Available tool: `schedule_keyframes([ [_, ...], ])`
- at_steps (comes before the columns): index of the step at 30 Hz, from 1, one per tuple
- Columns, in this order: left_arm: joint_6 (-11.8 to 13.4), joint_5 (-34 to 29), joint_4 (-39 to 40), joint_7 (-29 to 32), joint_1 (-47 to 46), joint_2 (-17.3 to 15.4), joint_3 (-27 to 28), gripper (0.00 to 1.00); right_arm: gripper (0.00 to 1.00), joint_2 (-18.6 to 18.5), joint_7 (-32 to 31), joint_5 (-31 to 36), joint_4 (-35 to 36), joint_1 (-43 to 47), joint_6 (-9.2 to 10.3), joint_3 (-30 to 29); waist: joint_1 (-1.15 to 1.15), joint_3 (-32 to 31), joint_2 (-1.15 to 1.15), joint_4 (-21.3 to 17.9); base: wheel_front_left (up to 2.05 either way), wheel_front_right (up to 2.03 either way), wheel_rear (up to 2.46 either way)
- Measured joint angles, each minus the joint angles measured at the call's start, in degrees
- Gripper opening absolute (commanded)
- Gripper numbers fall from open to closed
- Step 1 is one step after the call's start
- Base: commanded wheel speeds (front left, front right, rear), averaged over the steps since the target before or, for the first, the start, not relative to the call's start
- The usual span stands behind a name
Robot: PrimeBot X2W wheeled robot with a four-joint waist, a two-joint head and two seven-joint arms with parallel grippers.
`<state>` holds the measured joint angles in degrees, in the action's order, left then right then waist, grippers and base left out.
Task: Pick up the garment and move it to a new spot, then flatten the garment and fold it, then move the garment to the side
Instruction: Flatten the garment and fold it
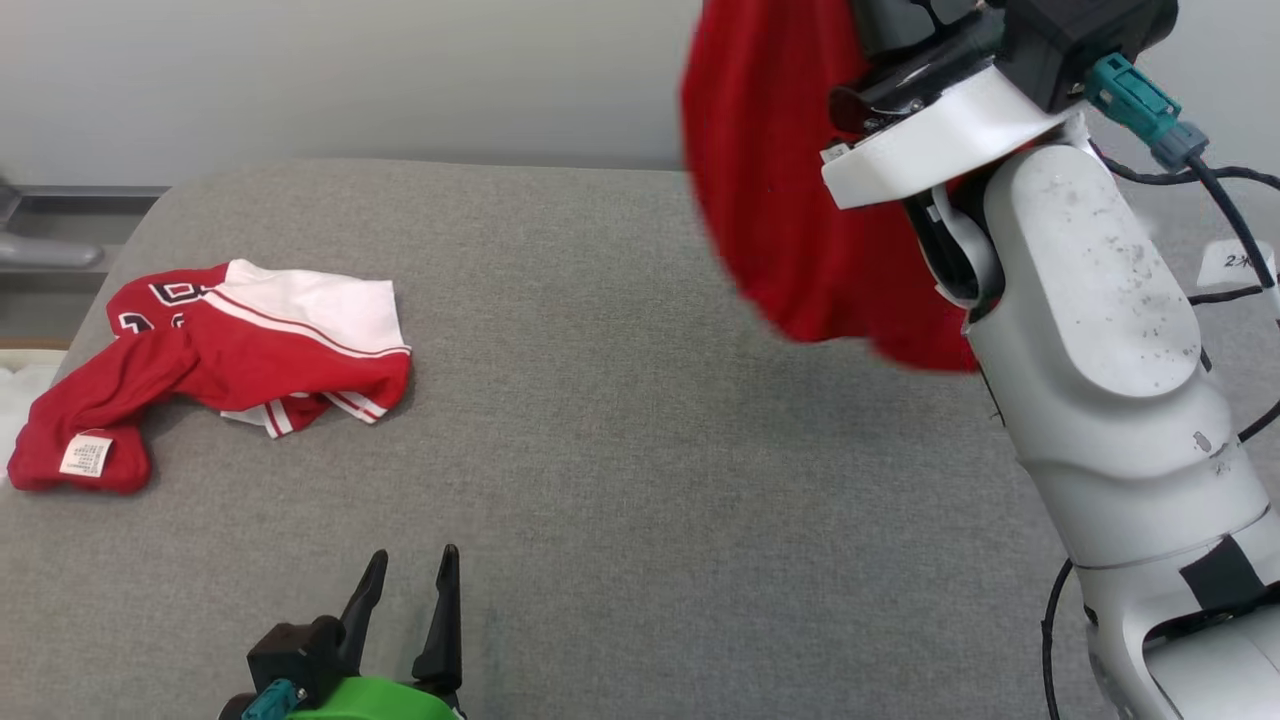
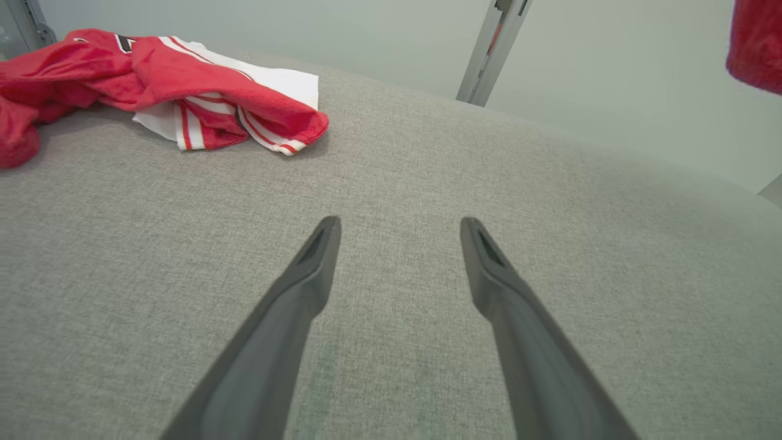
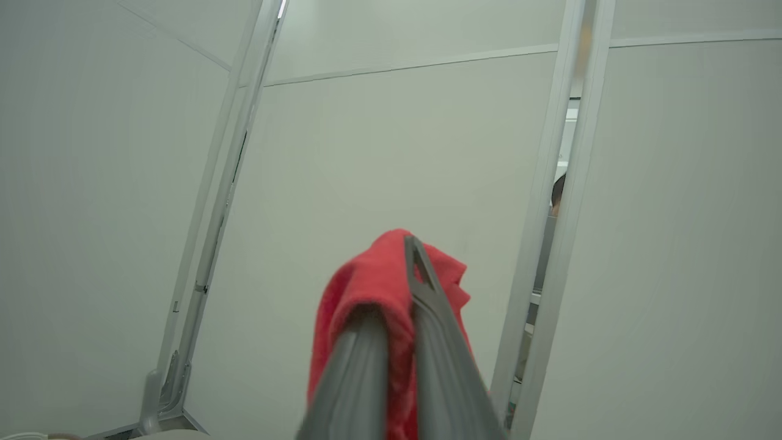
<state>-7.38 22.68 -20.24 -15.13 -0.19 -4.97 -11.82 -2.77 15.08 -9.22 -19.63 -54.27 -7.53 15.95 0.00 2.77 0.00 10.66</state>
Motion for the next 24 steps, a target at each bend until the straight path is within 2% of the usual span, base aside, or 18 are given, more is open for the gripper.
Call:
schedule_keyframes([
  [4,0.0,0.5,0.0,0.0,-0.1,-0.4,-0.4,1.00,0.00,0.0,0.0,0.5,-3.2,-0.8,0.00,-1.1,0.00,0.7,0.00,1.5,0.00,0.00,0.00],
  [10,0.0,1.4,0.2,0.0,-0.4,-0.6,-0.4,1.00,0.00,0.0,0.0,8.3,-11.0,3.0,0.00,-6.9,0.00,2.4,0.00,2.8,0.00,0.00,0.00],
  [11,0.0,1.5,0.2,0.0,-0.5,-0.7,-0.3,1.00,0.13,0.1,0.0,9.9,-12.8,4.8,0.00,-8.4,0.00,2.8,0.00,2.9,0.00,0.00,0.00],
  [12,0.0,1.5,0.2,0.0,-0.5,-0.8,-0.3,1.00,0.37,0.1,0.0,12.3,-14.3,6.9,0.00,-9.8,0.00,3.2,0.00,2.9,0.00,0.00,0.00],
  [13,0.0,1.5,0.2,0.0,-0.5,-0.9,-0.3,1.00,0.92,0.1,0.0,13.8,-15.7,8.9,-0.01,-11.5,0.00,3.4,0.00,2.9,0.00,0.00,0.00],
  [14,0.0,1.5,0.2,0.0,-0.6,-0.9,-0.3,1.00,1.00,0.0,0.0,15.2,-17.5,11.3,-0.01,-14.0,0.00,3.7,0.00,2.9,0.00,0.00,0.00],
  [17,0.0,1.7,0.2,0.0,-0.7,-1.1,-0.1,1.00,1.00,-1.0,0.0,18.9,-21.0,18.8,0.00,-21.8,0.00,4.2,0.00,2.6,0.00,0.00,0.00],
  [19,0.0,1.7,0.2,0.0,-0.8,-1.1,0.0,1.00,1.00,-1.2,0.0,20.8,-21.0,23.0,0.00,-26.5,0.00,4.3,0.00,2.1,0.00,0.00,0.00],
  [24,0.0,1.6,0.2,0.0,-0.8,-1.2,0.6,1.00,1.00,-0.4,0.0,23.2,-17.9,31.1,0.00,-32.2,0.00,4.2,0.00,0.3,0.00,0.00,0.00],
])
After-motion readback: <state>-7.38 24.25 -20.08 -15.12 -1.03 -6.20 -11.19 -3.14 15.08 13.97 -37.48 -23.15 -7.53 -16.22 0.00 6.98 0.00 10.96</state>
